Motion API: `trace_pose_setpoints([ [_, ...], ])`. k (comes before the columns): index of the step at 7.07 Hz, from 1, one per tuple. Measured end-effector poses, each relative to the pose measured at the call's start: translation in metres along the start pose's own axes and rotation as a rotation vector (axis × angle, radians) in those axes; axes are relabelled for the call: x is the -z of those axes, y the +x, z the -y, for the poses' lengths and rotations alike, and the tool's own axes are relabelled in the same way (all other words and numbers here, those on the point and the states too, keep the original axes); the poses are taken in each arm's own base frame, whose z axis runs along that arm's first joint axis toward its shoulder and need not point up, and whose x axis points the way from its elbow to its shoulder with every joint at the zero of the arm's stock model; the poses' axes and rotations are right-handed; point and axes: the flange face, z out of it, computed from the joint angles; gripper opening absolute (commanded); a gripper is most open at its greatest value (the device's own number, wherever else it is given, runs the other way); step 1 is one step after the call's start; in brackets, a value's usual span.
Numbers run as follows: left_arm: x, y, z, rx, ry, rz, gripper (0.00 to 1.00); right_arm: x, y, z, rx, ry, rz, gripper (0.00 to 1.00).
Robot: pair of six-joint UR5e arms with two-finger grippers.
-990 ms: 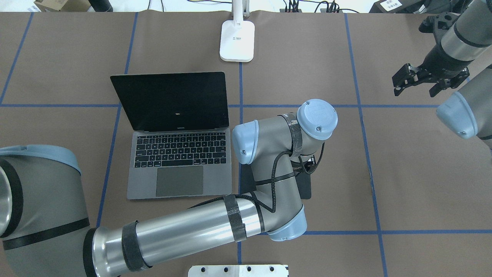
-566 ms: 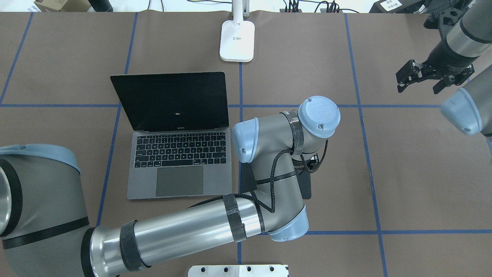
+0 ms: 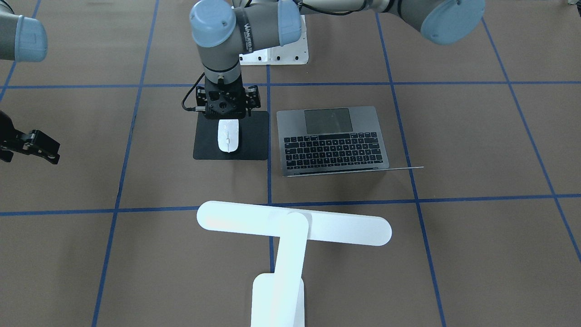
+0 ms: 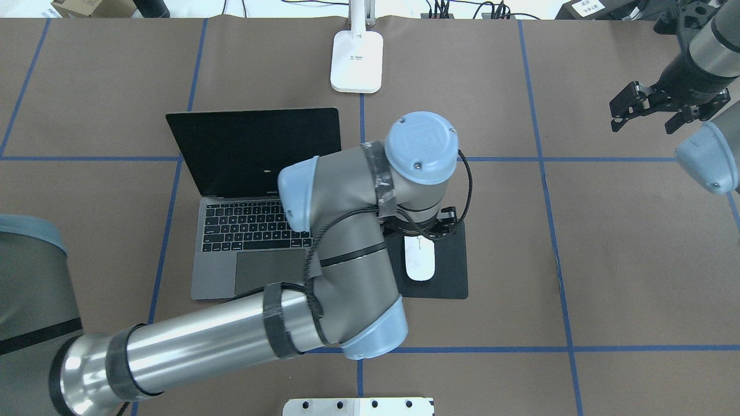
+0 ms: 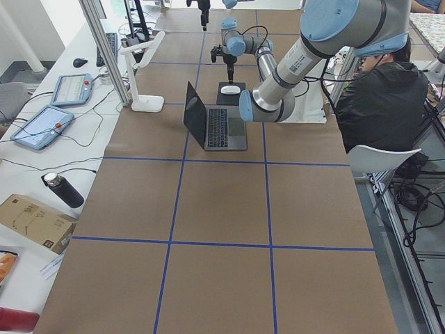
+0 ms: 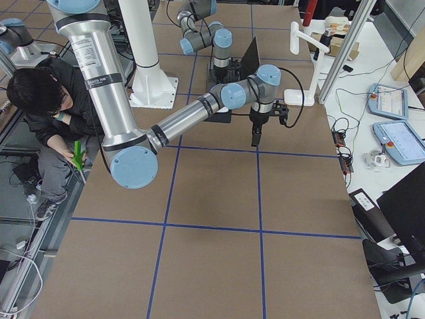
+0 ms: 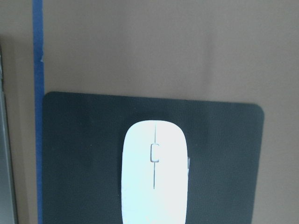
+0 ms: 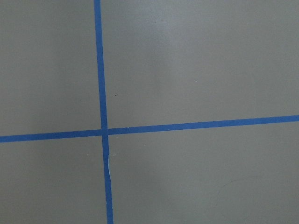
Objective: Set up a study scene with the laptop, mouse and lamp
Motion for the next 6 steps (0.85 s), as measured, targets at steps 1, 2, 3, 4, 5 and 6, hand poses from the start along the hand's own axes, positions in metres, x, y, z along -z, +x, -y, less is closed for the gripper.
trace_pose_setpoints([
  [1,0.014,-0.047,-0.001,0.003,0.023,-0.027,0.99,0.0,0.006,0.001,0.009,0.0,-0.003,0.99],
  [2,0.027,-0.094,0.001,0.015,0.046,-0.039,0.99,0.0,0.015,0.001,0.021,-0.001,-0.008,0.99],
  [3,0.038,-0.14,0.011,0.017,0.057,-0.039,0.99,-0.002,0.029,0.002,0.042,-0.004,-0.016,0.99],
  [4,0.05,-0.186,0.025,-0.015,0.059,-0.031,0.99,-0.004,0.05,0.006,0.07,-0.009,-0.026,0.99],
  [5,0.061,-0.235,0.038,-0.056,0.063,-0.017,0.99,-0.006,0.076,0.006,0.094,-0.016,-0.034,0.99],
  [6,0.071,-0.286,0.048,-0.097,0.067,0.003,0.99,-0.007,0.103,0.003,0.097,-0.024,-0.035,0.99],
])
